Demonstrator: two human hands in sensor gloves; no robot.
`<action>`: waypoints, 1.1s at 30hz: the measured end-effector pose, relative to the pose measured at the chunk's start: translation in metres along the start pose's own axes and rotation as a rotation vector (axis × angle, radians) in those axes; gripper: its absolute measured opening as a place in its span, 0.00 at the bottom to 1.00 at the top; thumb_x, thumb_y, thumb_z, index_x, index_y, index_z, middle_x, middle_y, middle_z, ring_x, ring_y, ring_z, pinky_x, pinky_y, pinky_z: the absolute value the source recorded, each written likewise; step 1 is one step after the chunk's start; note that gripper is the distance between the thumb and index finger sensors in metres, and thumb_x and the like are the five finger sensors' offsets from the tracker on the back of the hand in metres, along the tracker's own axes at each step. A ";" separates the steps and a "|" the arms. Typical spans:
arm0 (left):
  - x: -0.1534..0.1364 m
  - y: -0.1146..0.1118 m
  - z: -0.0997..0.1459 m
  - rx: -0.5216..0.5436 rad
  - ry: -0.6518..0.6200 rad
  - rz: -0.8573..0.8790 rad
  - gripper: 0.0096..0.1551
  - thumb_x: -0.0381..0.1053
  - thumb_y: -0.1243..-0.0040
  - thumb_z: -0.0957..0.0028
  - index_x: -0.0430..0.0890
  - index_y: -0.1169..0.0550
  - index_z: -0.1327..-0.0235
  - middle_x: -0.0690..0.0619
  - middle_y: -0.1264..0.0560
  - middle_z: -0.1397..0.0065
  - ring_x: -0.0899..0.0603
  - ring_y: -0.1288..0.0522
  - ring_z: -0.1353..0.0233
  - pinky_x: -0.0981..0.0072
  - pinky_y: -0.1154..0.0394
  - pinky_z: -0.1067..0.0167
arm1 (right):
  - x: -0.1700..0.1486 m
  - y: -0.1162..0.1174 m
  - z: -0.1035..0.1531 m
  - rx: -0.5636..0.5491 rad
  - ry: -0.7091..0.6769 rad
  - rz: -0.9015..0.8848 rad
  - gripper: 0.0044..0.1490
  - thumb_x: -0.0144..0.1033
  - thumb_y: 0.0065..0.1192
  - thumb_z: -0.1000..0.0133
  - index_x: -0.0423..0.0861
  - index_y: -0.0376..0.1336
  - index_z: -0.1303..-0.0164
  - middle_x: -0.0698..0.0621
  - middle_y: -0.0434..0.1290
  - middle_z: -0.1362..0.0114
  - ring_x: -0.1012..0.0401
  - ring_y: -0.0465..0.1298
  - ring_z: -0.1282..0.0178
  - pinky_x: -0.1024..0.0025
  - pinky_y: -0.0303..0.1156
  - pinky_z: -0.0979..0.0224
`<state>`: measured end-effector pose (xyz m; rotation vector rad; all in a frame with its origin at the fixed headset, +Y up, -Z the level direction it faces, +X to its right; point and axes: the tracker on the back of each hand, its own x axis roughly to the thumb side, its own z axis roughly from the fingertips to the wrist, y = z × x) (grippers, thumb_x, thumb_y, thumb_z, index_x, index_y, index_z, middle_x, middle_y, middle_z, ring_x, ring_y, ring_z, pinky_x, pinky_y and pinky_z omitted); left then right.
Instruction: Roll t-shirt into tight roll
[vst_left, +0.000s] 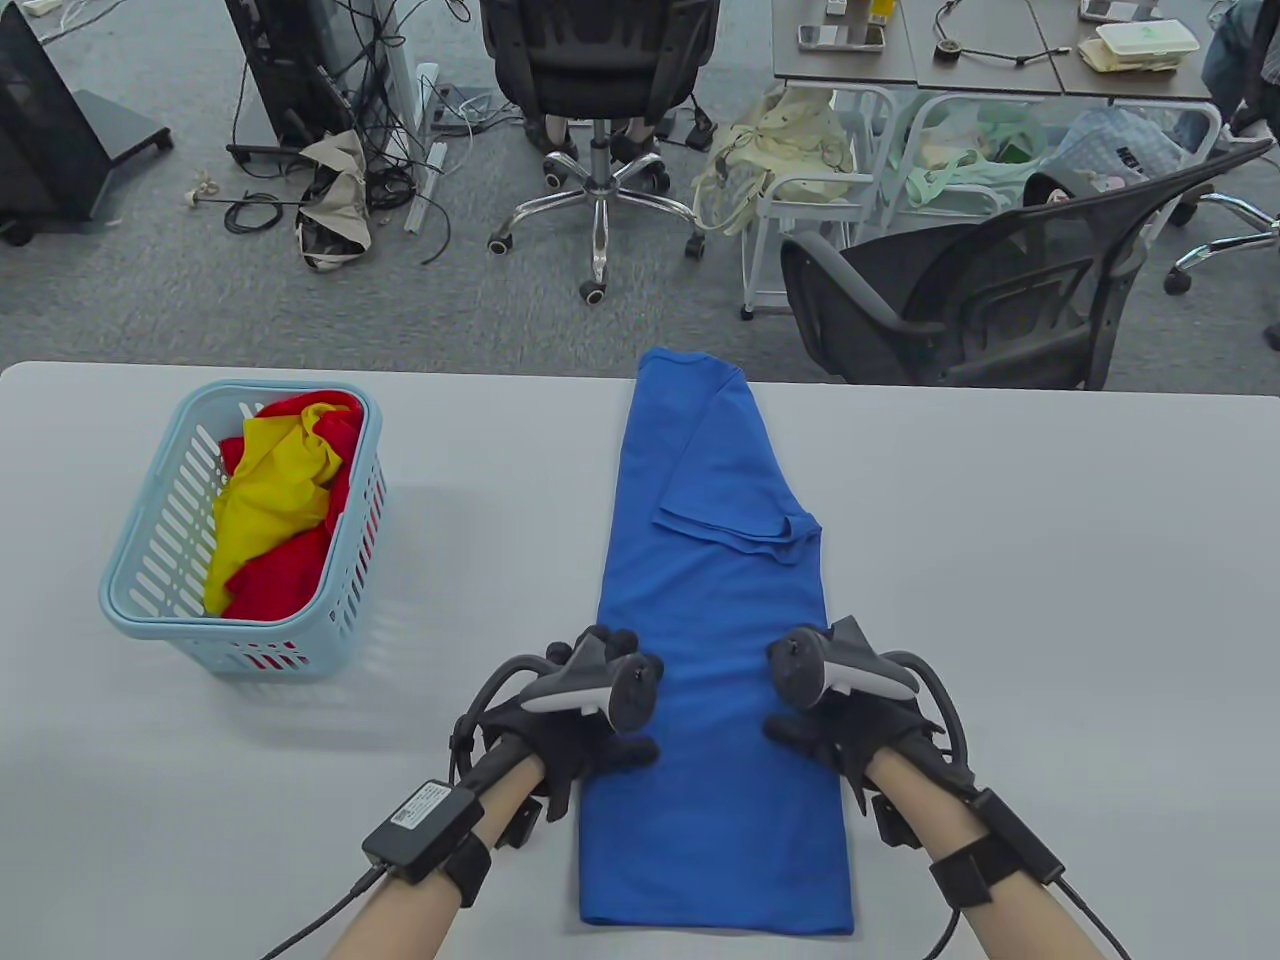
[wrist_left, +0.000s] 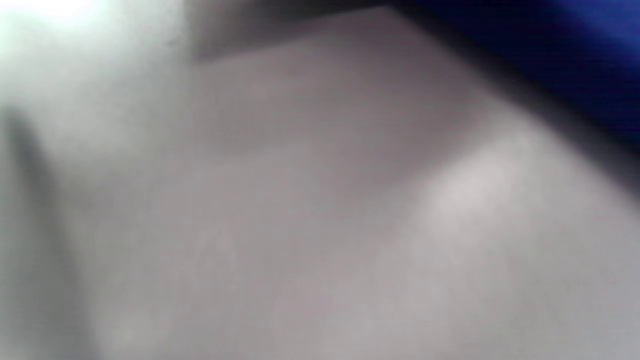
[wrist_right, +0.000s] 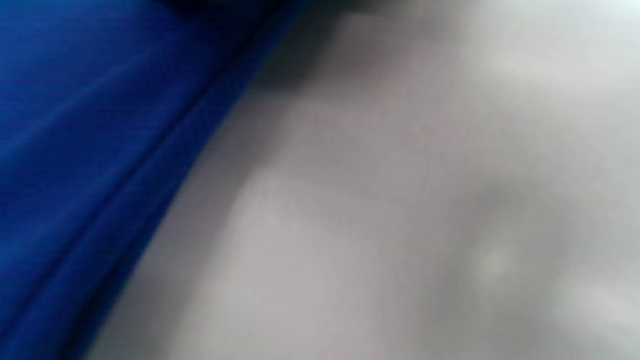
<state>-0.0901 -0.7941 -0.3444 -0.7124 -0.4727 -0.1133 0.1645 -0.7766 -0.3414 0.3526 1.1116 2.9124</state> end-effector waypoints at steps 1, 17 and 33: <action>-0.002 0.004 -0.004 0.000 0.004 0.007 0.49 0.76 0.74 0.44 0.59 0.74 0.22 0.48 0.80 0.17 0.34 0.76 0.17 0.36 0.68 0.22 | -0.002 -0.003 -0.004 0.001 0.002 -0.014 0.50 0.57 0.37 0.31 0.49 0.20 0.16 0.41 0.18 0.16 0.39 0.22 0.16 0.37 0.33 0.19; 0.042 -0.028 0.051 0.056 -0.030 -0.297 0.48 0.73 0.77 0.44 0.53 0.67 0.16 0.42 0.71 0.12 0.30 0.68 0.14 0.33 0.60 0.21 | 0.004 -0.024 -0.019 -0.061 0.113 0.114 0.50 0.59 0.37 0.34 0.52 0.23 0.14 0.44 0.23 0.13 0.41 0.22 0.14 0.38 0.30 0.18; 0.030 -0.055 0.052 0.041 -0.095 -0.156 0.51 0.75 0.80 0.46 0.53 0.77 0.22 0.43 0.81 0.17 0.32 0.76 0.17 0.34 0.67 0.22 | 0.009 0.070 0.076 -0.084 -0.050 0.153 0.57 0.66 0.38 0.36 0.49 0.21 0.13 0.40 0.21 0.13 0.36 0.23 0.15 0.34 0.32 0.20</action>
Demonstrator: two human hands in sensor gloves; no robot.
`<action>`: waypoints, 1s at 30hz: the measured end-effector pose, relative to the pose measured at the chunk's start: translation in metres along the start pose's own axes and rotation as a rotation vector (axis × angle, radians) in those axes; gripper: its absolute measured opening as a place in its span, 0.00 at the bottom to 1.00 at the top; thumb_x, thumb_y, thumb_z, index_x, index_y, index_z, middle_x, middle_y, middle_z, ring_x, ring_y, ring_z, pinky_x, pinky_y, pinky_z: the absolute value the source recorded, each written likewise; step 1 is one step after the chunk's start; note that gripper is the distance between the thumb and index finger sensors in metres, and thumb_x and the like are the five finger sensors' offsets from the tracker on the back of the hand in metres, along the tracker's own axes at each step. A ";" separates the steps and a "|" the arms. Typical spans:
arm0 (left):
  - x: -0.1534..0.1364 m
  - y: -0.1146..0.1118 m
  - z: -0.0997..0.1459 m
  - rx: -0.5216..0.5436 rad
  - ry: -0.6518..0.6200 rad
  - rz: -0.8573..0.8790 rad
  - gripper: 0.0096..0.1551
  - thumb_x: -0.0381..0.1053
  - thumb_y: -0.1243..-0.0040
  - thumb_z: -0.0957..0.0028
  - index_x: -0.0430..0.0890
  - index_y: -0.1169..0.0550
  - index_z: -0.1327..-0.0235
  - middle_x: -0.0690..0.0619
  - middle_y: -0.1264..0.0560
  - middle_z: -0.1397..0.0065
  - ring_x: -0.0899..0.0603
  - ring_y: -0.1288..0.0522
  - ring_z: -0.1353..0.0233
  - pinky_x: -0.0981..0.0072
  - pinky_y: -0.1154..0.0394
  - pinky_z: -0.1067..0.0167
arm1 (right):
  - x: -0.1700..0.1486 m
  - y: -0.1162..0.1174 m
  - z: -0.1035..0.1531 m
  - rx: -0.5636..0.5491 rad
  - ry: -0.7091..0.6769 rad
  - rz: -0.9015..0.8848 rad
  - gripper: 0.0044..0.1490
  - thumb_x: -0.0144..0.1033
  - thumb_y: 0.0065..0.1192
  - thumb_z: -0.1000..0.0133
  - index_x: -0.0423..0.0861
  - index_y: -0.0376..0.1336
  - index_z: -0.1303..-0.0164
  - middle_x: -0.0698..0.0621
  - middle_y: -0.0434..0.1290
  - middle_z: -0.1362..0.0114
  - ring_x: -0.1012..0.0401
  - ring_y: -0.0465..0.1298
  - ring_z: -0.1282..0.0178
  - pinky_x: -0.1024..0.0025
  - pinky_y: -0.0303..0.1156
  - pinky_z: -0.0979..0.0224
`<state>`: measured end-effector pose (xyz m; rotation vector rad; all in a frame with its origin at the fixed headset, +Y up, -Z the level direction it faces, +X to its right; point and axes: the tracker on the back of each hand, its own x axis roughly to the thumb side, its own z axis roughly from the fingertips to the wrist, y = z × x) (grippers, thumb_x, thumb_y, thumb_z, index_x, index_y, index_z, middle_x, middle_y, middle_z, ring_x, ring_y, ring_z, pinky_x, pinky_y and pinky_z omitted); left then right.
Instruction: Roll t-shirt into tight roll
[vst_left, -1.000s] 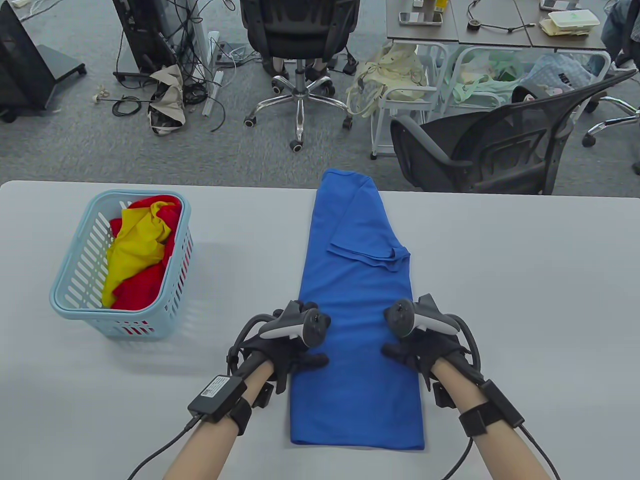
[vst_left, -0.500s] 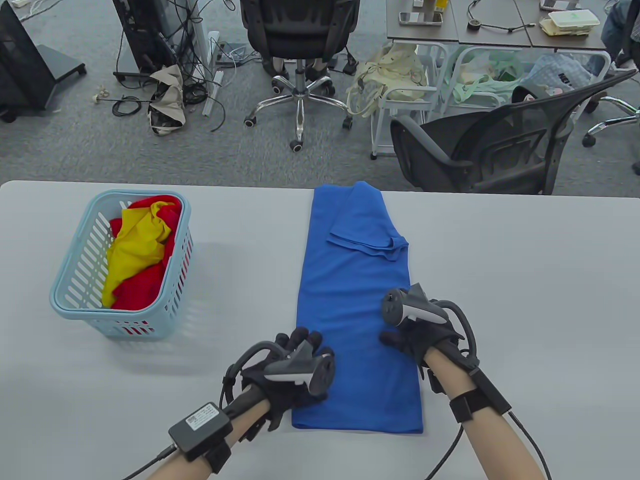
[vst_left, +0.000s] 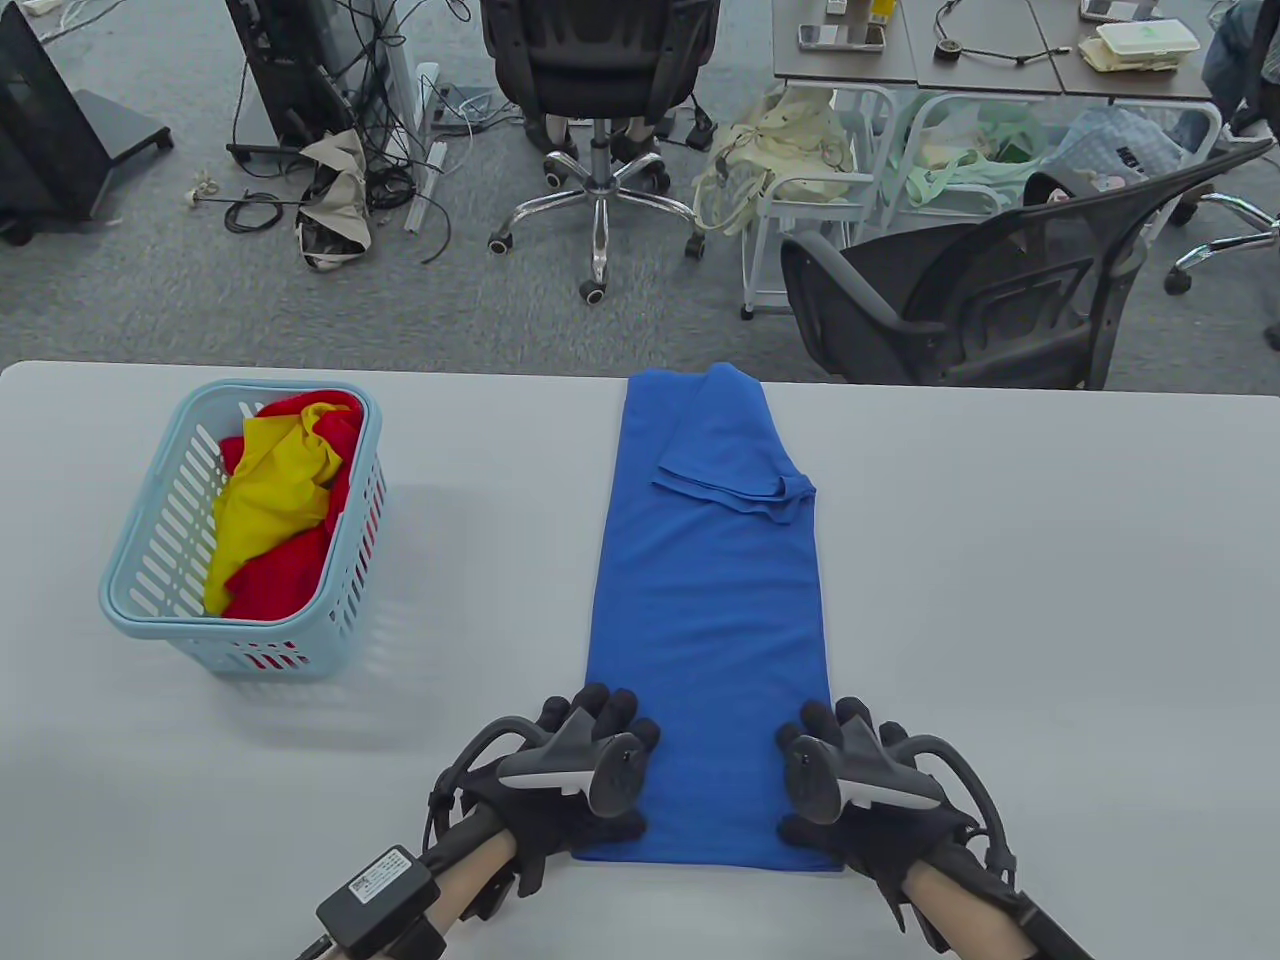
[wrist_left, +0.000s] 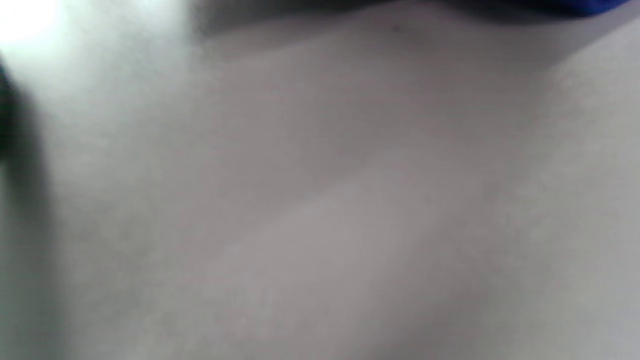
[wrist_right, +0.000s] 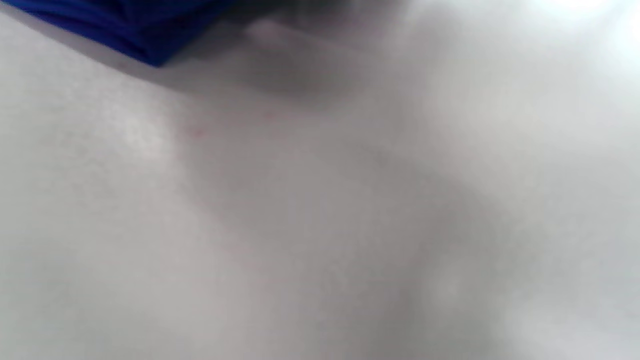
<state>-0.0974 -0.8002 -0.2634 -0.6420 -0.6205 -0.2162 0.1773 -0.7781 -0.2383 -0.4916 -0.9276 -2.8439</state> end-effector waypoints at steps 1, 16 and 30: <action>0.000 0.000 0.000 0.001 0.000 0.000 0.51 0.75 0.80 0.46 0.53 0.77 0.22 0.43 0.81 0.17 0.32 0.76 0.17 0.34 0.67 0.22 | -0.001 -0.001 0.000 0.014 -0.008 -0.005 0.58 0.66 0.41 0.36 0.49 0.22 0.13 0.40 0.21 0.13 0.36 0.24 0.15 0.34 0.33 0.20; 0.014 0.031 0.050 0.284 -0.078 -0.055 0.45 0.71 0.49 0.46 0.52 0.42 0.19 0.46 0.45 0.12 0.39 0.37 0.19 0.44 0.35 0.22 | 0.011 -0.021 0.024 -0.147 -0.151 0.053 0.59 0.61 0.61 0.41 0.51 0.35 0.09 0.39 0.35 0.08 0.39 0.44 0.09 0.36 0.46 0.18; 0.048 0.017 0.042 0.231 -0.043 -0.314 0.45 0.66 0.40 0.50 0.51 0.38 0.22 0.50 0.32 0.20 0.46 0.24 0.28 0.52 0.25 0.26 | 0.032 -0.011 0.018 -0.151 -0.141 0.196 0.53 0.44 0.68 0.37 0.49 0.41 0.11 0.44 0.49 0.12 0.48 0.58 0.16 0.46 0.57 0.21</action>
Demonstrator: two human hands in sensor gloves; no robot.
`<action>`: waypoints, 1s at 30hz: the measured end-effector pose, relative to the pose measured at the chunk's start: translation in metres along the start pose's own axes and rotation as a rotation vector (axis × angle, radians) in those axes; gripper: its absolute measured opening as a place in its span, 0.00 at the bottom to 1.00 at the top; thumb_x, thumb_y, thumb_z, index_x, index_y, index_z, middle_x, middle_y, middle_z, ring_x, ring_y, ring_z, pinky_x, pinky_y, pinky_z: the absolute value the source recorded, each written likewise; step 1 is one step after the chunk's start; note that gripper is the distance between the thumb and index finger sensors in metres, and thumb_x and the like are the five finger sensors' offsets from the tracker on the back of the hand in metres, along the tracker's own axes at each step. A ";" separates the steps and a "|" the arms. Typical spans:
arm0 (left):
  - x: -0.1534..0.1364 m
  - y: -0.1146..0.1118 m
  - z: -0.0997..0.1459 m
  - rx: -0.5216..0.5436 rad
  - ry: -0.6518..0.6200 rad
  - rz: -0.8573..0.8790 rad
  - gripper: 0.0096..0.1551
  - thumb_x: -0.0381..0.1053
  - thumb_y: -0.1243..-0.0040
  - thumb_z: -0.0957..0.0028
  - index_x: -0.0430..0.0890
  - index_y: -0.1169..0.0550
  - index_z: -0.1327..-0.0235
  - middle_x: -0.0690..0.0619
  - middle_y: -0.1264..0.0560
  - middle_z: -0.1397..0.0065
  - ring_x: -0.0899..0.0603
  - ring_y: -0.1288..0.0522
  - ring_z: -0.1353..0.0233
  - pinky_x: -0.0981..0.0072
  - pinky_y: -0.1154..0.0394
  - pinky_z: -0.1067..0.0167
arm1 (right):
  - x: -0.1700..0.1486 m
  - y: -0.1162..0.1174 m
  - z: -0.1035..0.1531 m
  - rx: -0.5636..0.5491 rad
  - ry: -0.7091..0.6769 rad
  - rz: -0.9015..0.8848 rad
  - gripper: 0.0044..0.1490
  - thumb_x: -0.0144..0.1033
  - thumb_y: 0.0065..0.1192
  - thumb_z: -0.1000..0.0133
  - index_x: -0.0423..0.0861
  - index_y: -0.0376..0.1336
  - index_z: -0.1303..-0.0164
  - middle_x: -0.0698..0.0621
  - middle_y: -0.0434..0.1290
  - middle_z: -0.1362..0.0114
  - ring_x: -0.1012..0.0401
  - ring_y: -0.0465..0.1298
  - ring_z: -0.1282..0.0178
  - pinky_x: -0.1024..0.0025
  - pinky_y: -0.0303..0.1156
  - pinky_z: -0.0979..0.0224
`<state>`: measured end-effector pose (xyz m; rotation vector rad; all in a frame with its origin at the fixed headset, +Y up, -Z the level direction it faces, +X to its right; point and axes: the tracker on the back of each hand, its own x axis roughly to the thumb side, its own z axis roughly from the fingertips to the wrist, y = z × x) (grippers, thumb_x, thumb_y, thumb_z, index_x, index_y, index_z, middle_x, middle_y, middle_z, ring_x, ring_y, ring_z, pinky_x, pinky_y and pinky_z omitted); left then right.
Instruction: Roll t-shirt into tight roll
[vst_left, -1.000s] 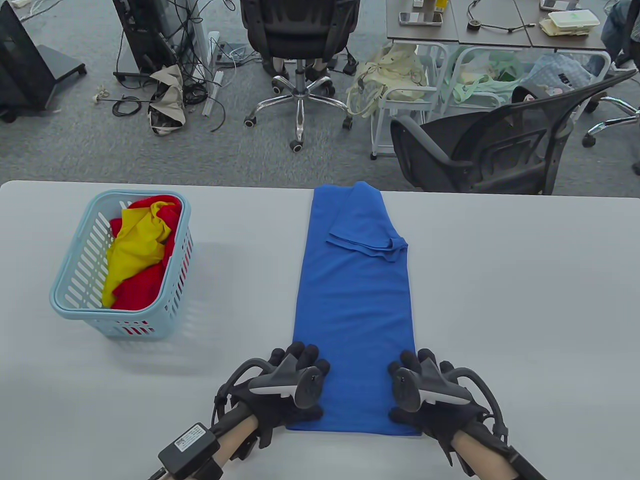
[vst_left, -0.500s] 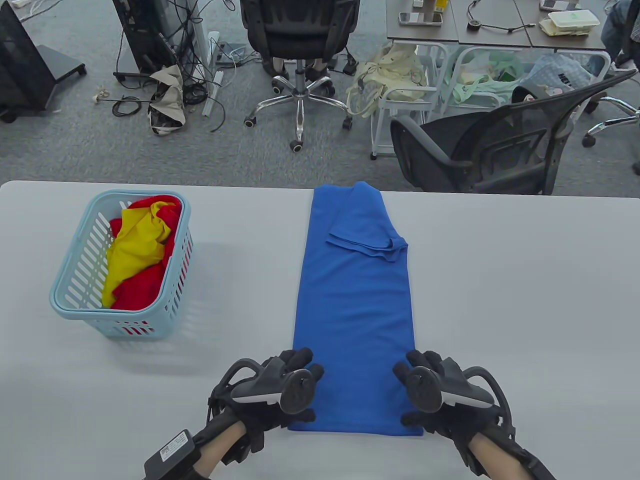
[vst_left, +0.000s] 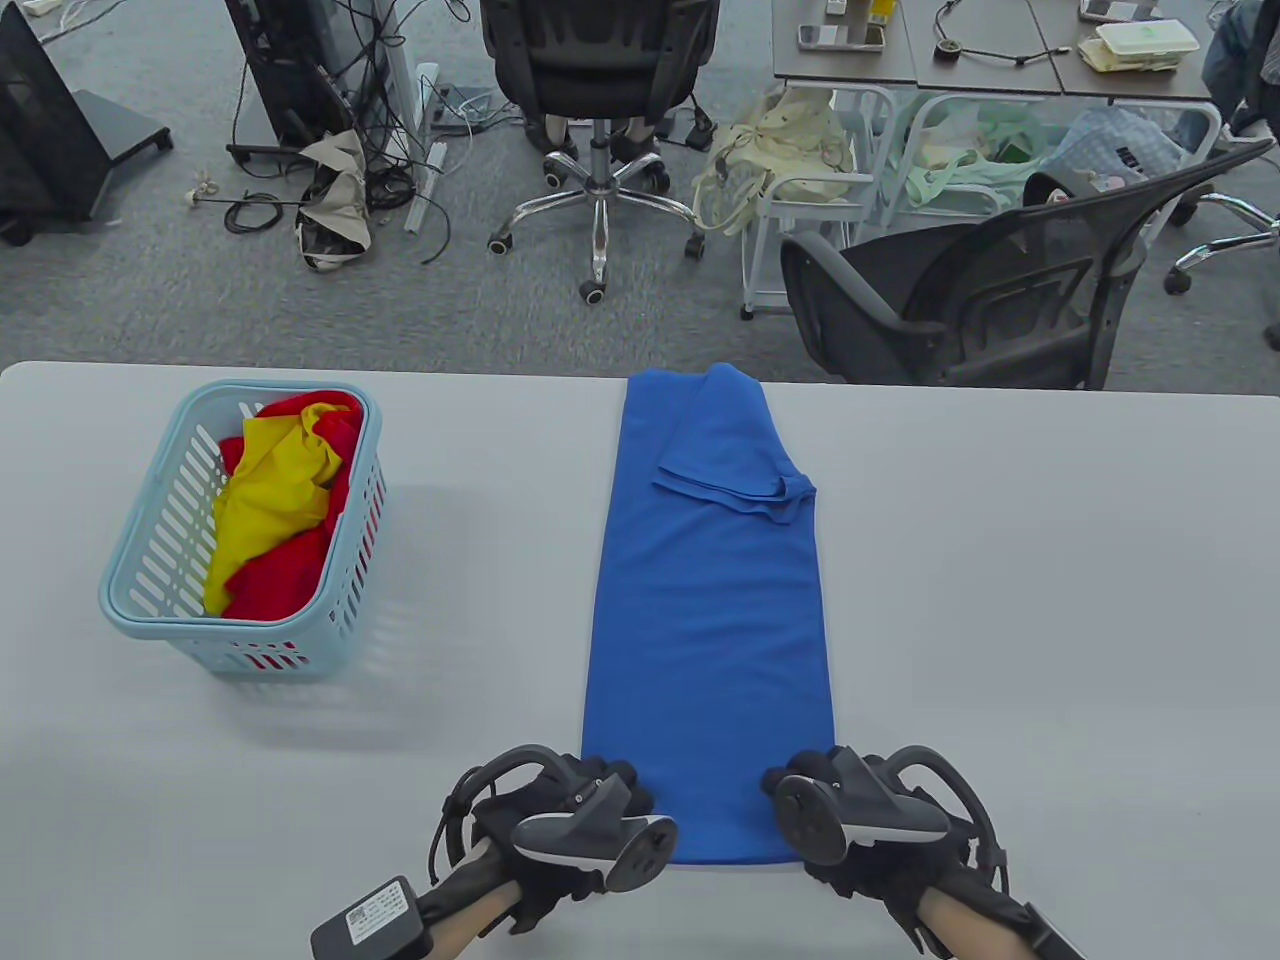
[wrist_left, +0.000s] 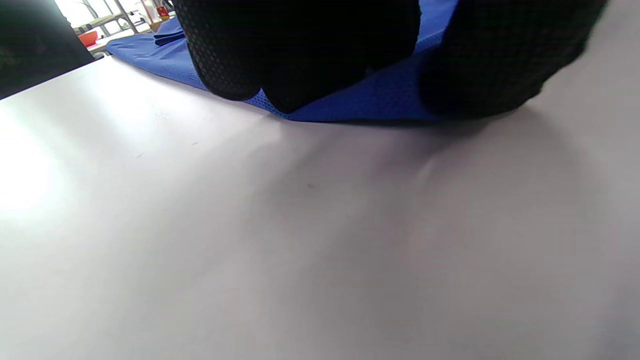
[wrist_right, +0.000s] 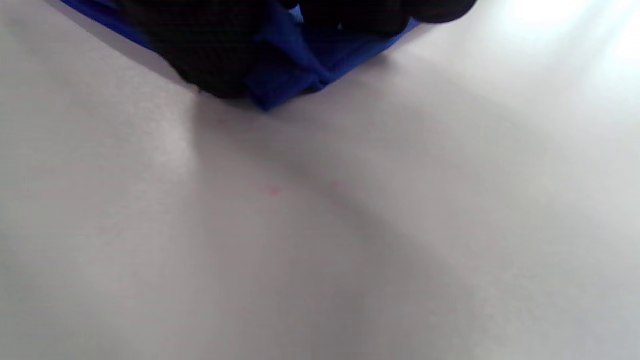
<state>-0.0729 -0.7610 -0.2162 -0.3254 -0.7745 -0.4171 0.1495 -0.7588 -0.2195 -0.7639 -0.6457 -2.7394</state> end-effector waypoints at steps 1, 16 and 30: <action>0.000 0.000 -0.001 0.008 0.005 -0.002 0.44 0.65 0.40 0.50 0.51 0.38 0.22 0.51 0.31 0.21 0.47 0.23 0.30 0.53 0.24 0.27 | 0.000 0.000 -0.001 -0.009 0.015 0.012 0.51 0.42 0.67 0.36 0.50 0.41 0.11 0.45 0.50 0.12 0.49 0.59 0.16 0.47 0.58 0.21; -0.045 0.013 0.001 0.240 0.112 0.327 0.22 0.56 0.46 0.43 0.56 0.22 0.38 0.58 0.19 0.41 0.52 0.17 0.44 0.54 0.19 0.36 | -0.032 -0.031 0.013 -0.223 0.105 -0.179 0.21 0.38 0.53 0.30 0.55 0.60 0.25 0.48 0.65 0.24 0.55 0.74 0.30 0.53 0.68 0.28; -0.094 0.006 0.005 0.405 -0.022 0.960 0.25 0.51 0.54 0.42 0.48 0.32 0.33 0.46 0.23 0.24 0.37 0.21 0.25 0.46 0.25 0.26 | -0.063 -0.031 0.014 -0.307 -0.028 -0.672 0.22 0.35 0.46 0.28 0.45 0.54 0.24 0.45 0.67 0.22 0.47 0.74 0.21 0.54 0.72 0.25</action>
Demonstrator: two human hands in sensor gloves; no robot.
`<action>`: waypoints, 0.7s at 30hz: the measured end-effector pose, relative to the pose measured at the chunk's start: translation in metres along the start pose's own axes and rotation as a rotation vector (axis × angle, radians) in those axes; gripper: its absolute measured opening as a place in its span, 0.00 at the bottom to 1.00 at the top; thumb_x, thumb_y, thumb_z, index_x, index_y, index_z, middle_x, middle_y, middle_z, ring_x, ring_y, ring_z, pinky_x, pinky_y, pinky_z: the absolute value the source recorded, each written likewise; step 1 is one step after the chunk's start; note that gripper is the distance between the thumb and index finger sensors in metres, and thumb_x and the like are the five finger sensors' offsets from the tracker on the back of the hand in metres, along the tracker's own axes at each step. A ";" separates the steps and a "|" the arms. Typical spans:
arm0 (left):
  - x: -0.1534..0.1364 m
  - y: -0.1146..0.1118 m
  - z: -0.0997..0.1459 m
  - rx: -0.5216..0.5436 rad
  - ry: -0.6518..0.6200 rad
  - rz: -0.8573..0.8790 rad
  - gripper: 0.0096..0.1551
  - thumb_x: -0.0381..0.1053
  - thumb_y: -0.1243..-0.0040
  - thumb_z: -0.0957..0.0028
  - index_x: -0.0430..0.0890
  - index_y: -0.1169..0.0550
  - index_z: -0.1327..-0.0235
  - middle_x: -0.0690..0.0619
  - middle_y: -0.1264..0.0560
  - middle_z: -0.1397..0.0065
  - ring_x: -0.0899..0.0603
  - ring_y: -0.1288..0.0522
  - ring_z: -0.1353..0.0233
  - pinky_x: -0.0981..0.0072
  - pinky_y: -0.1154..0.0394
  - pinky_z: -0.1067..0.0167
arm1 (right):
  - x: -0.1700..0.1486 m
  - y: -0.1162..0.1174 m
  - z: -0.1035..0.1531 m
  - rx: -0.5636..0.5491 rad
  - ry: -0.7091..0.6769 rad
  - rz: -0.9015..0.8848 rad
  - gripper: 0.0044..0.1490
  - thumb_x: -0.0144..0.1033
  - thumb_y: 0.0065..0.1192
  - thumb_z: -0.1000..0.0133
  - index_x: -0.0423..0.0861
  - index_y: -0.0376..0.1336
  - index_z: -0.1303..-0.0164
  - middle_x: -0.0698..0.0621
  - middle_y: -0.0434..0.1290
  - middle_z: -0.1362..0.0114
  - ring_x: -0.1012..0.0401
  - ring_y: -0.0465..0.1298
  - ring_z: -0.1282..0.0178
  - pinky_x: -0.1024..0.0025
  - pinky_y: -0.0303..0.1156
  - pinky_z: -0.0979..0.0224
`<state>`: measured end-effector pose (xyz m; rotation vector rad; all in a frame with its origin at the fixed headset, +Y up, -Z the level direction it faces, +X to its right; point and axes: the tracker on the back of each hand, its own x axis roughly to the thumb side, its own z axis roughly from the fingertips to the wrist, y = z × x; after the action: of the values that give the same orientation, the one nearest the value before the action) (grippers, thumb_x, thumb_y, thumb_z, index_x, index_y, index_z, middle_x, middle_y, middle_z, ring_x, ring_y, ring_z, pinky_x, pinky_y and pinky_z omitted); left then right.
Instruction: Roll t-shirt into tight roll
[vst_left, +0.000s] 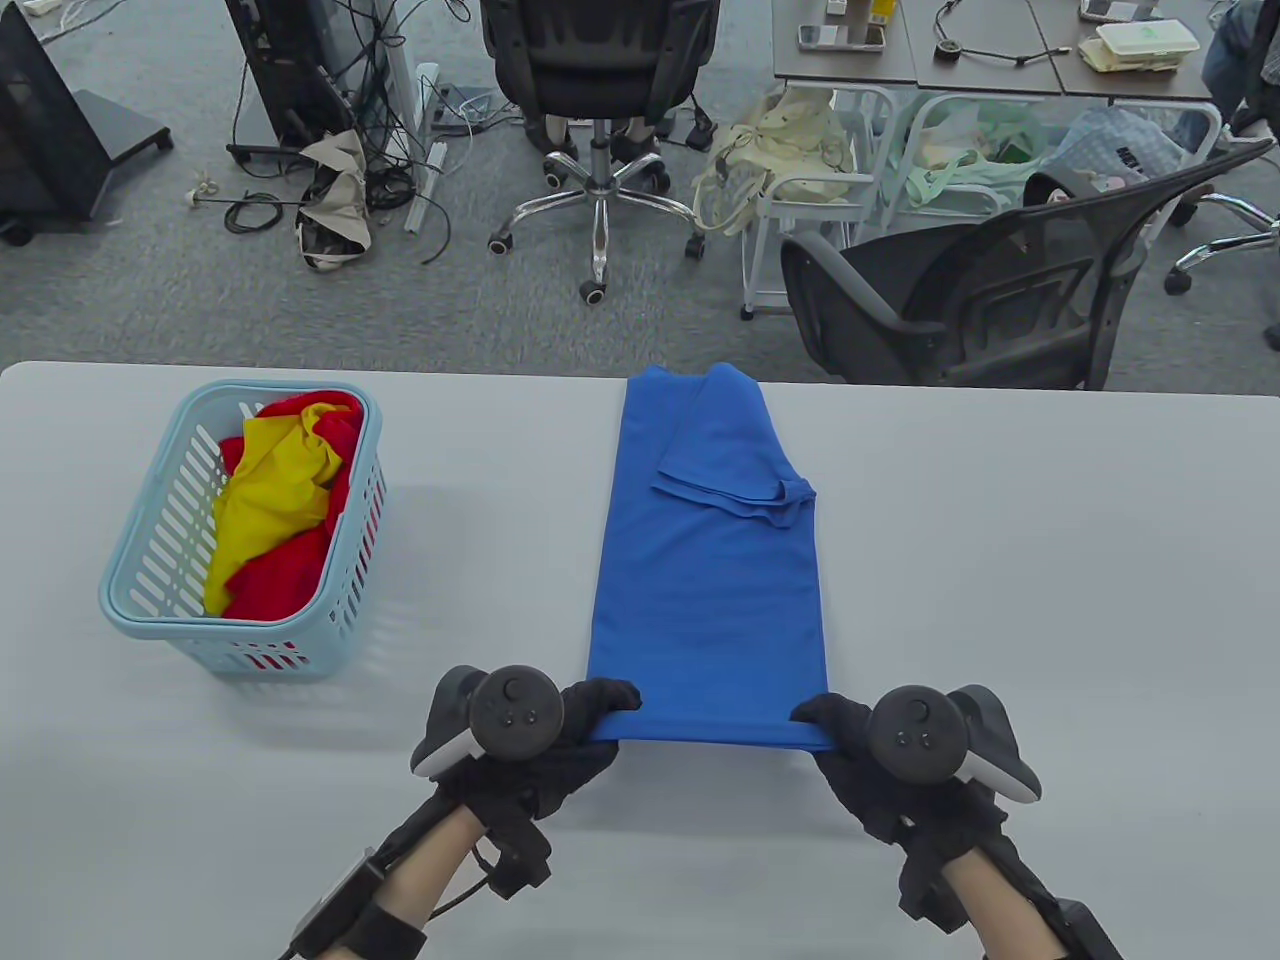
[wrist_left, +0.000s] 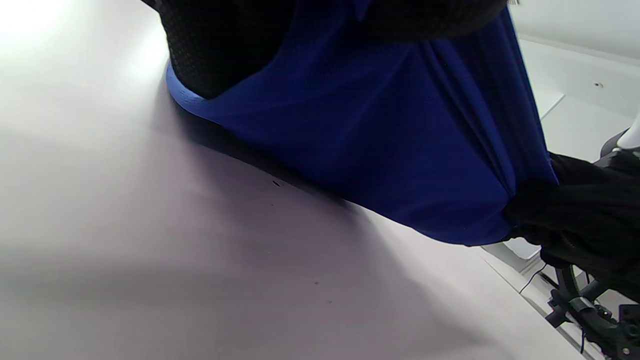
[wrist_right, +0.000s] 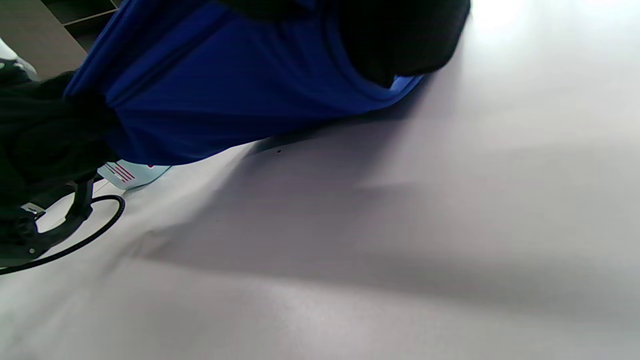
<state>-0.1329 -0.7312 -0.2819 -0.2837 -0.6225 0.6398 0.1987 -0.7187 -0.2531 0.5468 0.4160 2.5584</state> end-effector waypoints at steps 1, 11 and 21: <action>-0.002 0.000 -0.003 -0.001 0.004 -0.029 0.25 0.51 0.55 0.42 0.48 0.32 0.33 0.49 0.20 0.29 0.41 0.18 0.28 0.49 0.23 0.28 | -0.002 0.000 -0.002 0.005 0.014 -0.018 0.22 0.35 0.46 0.28 0.44 0.54 0.24 0.45 0.68 0.24 0.49 0.76 0.24 0.56 0.74 0.27; -0.012 -0.002 -0.002 -0.279 -0.054 0.356 0.24 0.53 0.51 0.46 0.46 0.23 0.42 0.60 0.11 0.62 0.58 0.06 0.64 0.67 0.09 0.58 | -0.014 0.001 0.002 0.179 -0.083 -0.328 0.22 0.36 0.50 0.31 0.40 0.63 0.32 0.47 0.79 0.43 0.71 0.89 0.67 0.78 0.86 0.60; 0.010 0.031 -0.002 -0.046 0.100 -0.155 0.24 0.58 0.47 0.38 0.54 0.24 0.31 0.57 0.14 0.40 0.49 0.12 0.43 0.54 0.17 0.39 | -0.016 -0.017 -0.011 0.208 0.096 -0.186 0.27 0.42 0.52 0.29 0.46 0.59 0.21 0.46 0.72 0.27 0.64 0.84 0.56 0.64 0.79 0.48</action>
<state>-0.1396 -0.7012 -0.2923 -0.3054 -0.5573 0.4603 0.2136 -0.7148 -0.2746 0.4370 0.7379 2.3832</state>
